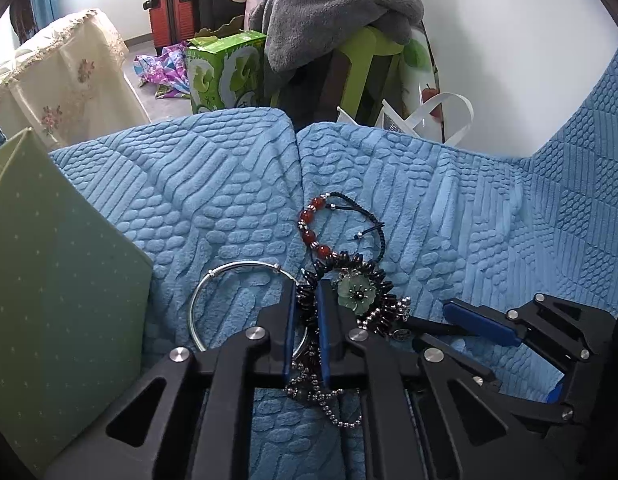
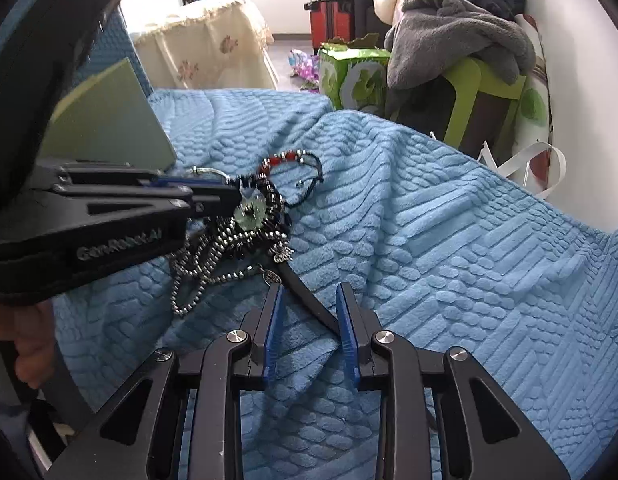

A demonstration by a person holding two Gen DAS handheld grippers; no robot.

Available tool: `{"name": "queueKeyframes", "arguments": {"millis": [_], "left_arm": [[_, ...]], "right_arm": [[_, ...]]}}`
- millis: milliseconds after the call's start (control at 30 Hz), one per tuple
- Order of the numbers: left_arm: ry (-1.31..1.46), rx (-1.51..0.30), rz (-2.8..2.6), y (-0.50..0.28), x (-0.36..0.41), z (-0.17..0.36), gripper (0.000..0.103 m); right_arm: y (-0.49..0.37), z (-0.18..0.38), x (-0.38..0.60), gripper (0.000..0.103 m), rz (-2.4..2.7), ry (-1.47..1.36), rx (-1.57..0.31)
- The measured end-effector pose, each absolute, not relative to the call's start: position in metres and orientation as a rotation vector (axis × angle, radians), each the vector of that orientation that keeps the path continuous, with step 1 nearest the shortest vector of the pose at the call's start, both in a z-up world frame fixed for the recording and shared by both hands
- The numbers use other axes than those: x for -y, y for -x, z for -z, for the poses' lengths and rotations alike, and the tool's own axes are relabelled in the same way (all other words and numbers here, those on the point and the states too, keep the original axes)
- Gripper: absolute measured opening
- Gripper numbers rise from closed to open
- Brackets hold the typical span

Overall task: Organize jewelry
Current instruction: 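Pull apart the tangled bead bracelet with the left tool while the right tool drags the green flower pendant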

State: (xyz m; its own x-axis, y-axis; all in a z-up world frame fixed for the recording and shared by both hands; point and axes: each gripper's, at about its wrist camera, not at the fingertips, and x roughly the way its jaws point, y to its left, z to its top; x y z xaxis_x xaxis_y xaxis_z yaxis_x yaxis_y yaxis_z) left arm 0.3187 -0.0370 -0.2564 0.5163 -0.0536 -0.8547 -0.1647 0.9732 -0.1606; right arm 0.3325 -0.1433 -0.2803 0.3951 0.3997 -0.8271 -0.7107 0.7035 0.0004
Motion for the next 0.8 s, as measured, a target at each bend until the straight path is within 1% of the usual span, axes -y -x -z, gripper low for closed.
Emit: {"name": "queueKeyframes", "arguments": {"millis": [100, 267, 367, 533, 800], "left_arm": [[0.250, -1.015, -0.064, -0.313, 0.037, 0.253, 0.009], [0.283, -0.979, -0.049, -0.296, 0.038, 0.241, 0.009], [0.302, -0.965, -0.032, -0.286, 0.039, 0.233, 0.009], [0.318, -0.953, -0.019, -0.267, 0.038, 0.222, 0.009], [0.335, -0.958, 0.007, -0.238, 0.040, 0.219, 0.009]], "right_arm": [[-0.334, 0.281, 0.144, 0.024, -0.724, 0.371, -0.927], [-0.329, 0.279, 0.143, 0.012, -0.747, 0.368, -0.978], [-0.325, 0.277, 0.144, 0.009, -0.755, 0.356, -0.999], [-0.318, 0.266, 0.160, 0.006, -0.725, 0.276, -1.003], [-0.295, 0.255, 0.180, 0.006, -0.679, 0.223, -1.011]]}}
